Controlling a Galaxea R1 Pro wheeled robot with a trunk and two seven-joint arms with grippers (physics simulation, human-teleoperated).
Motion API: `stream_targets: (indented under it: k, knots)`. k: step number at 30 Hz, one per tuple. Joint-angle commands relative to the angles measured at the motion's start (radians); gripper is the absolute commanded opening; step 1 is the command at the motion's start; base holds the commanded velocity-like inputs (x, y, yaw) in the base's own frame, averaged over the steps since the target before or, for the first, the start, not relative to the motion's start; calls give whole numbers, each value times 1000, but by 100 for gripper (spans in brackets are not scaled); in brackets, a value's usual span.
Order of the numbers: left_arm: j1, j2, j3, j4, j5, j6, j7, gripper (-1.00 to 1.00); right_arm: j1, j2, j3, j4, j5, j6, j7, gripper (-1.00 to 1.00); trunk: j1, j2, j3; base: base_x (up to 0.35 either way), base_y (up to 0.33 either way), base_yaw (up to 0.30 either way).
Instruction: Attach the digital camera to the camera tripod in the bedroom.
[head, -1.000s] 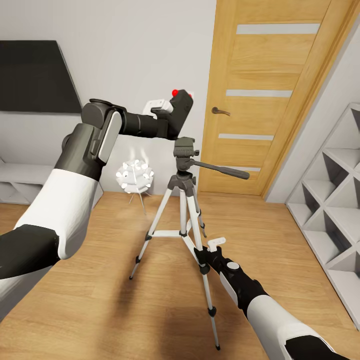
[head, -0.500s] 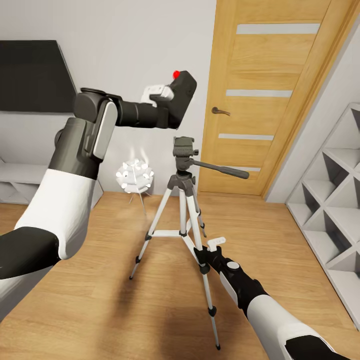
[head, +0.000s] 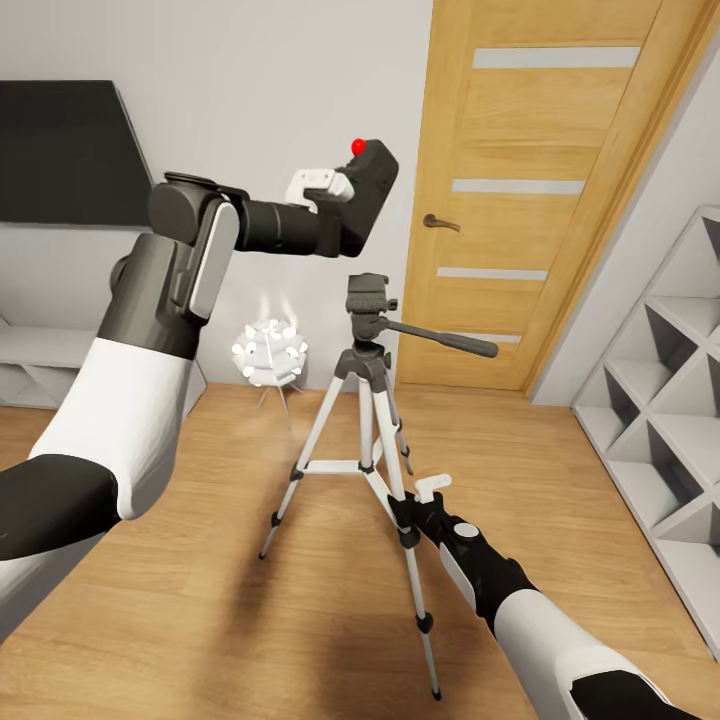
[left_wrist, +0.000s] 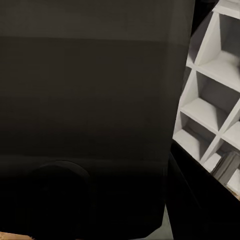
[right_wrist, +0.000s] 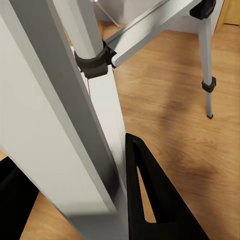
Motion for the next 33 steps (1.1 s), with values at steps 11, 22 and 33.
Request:
stream_targets:
  k: [11, 22, 33]
  knots:
    - [-1, 5, -22, 2, 15, 2, 27, -100, -1, -1, 8, 5, 40, 16, 0, -100, 1, -2, -2, 0, 0, 0]
    - [3, 4, -25, -6, 16, 4, 27, -100, -1, -1, 9, 2, 40, 16, 0, -100, 1, -2, -2, 0, 0, 0]
    - [3, 37, -24, 0, 13, 4, 16, -100, -1, -1, 9, 1, 40, 16, 0, -100, 1, -2, -2, 0, 0, 0]
